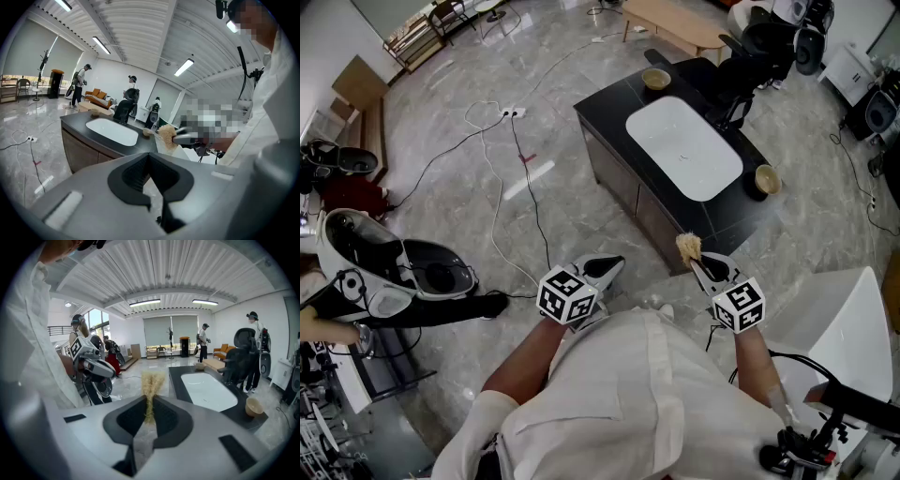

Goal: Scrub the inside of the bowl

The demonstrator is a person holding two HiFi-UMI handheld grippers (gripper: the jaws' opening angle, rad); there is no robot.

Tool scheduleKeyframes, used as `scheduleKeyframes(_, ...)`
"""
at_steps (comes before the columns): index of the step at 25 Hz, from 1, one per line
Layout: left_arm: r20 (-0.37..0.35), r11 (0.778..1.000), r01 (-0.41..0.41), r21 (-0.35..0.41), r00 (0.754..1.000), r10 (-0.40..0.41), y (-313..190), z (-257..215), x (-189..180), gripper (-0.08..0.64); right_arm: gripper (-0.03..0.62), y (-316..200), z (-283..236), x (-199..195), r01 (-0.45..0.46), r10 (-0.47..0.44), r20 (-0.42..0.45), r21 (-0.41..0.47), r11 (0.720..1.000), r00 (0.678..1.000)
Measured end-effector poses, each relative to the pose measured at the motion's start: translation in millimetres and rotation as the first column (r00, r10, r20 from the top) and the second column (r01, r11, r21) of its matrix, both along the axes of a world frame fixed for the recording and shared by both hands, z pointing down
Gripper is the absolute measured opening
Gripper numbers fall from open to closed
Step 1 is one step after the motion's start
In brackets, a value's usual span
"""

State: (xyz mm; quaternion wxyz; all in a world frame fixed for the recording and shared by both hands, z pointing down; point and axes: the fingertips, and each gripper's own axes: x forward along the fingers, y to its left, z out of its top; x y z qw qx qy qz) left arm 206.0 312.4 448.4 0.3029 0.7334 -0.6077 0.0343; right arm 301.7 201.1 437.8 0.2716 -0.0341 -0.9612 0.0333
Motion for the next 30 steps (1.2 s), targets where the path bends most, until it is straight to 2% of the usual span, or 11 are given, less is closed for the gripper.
scheduleKeyframes(5, 0.028, 1.000, -0.005, 0.014, 1.000, 0.005, 35, -16, -46, 0.005, 0.034, 30, -8, -50, 0.010, -0.010, 0.000, 0.008, 1.000, 1.000)
scheduleKeyframes(10, 0.054, 1.000, -0.005, -0.015, 0.999, 0.006, 79, 13, -69, 0.006, 0.034, 72, 14, -72, -0.002, 0.002, -0.012, 0.001, 1.000, 1.000)
scheduleKeyframes(15, 0.027, 0.999, 0.033, -0.004, 0.999, -0.033, 81, 25, -98, 0.006, 0.035, 87, 26, -87, -0.009, 0.007, -0.057, -0.043, 0.999, 0.998)
scheduleKeyframes(18, 0.013, 0.999, 0.043, 0.020, 0.999, -0.043, 63, 26, -113, 0.006, 0.034, 73, 28, -99, -0.015, 0.011, -0.077, -0.045, 0.999, 0.997)
scheduleKeyframes(22, 0.034, 0.998, 0.051, 0.025, 0.998, -0.052, 22, 22, -139, 0.006, 0.035, 36, 30, -130, -0.003, -0.001, -0.064, -0.065, 0.998, 0.998)
scheduleKeyframes(26, 0.051, 0.997, 0.077, 0.014, 0.996, -0.078, -20, 22, -171, 0.006, 0.035, -14, 33, -177, 0.030, -0.031, -0.011, -0.080, 0.996, 0.999)
scheduleKeyframes(30, 0.078, 0.997, 0.074, -0.015, 0.994, -0.073, -59, 11, -213, 0.006, 0.035, -59, 17, -224, 0.050, -0.047, 0.037, -0.080, 0.996, 0.998)
